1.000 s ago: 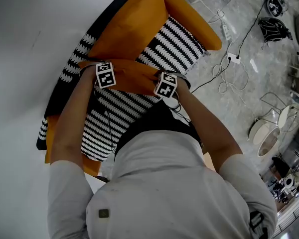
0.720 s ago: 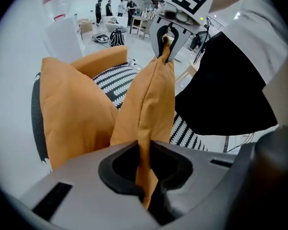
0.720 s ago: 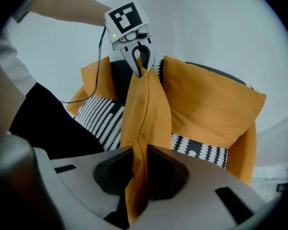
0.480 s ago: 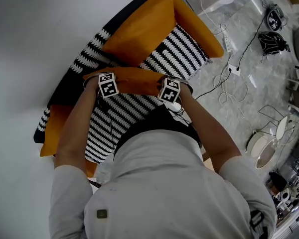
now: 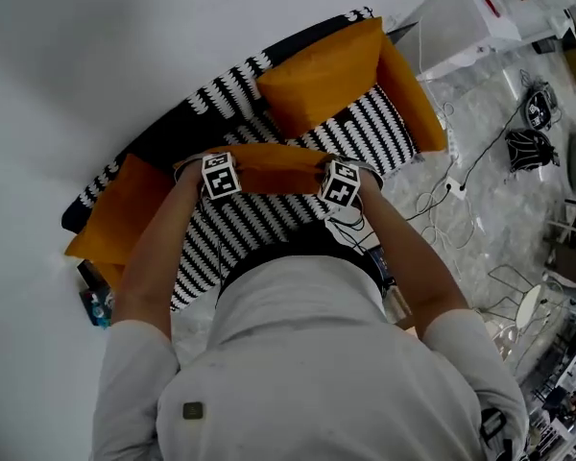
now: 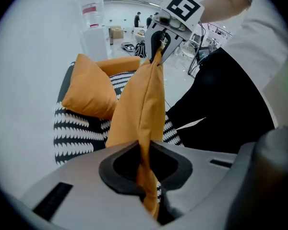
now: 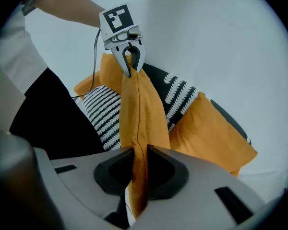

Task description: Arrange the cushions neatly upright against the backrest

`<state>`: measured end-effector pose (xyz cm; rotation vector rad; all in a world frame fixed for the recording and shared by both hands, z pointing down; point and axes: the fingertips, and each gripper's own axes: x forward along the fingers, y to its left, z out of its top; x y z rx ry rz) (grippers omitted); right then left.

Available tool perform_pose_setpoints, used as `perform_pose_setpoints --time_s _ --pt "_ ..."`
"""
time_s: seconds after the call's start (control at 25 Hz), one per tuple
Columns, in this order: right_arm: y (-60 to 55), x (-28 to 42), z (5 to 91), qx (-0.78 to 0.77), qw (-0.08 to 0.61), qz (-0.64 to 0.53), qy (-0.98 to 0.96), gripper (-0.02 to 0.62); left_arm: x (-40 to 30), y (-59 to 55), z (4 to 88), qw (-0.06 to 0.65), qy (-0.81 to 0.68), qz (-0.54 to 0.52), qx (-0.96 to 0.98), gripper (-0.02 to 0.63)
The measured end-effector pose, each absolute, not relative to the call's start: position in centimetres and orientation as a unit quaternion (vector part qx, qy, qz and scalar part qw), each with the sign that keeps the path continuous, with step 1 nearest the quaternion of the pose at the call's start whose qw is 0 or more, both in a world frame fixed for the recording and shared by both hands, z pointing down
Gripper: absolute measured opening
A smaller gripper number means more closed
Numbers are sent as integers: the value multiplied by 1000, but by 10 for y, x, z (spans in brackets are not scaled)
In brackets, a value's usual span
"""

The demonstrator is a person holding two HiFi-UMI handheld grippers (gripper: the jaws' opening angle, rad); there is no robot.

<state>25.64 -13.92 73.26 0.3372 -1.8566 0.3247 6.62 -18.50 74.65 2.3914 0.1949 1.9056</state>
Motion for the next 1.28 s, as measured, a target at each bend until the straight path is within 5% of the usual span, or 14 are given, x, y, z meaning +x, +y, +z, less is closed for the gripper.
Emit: perform_pose_setpoints --time_s 0.52,1.28 --pt "-154 151 709 57 583 27 -810 64 -44 -138 719 136 -63 588 795 44" --pt "-282 101 753 -22 601 -33 -798 69 -86 -227 741 206 -162 572 778 48"
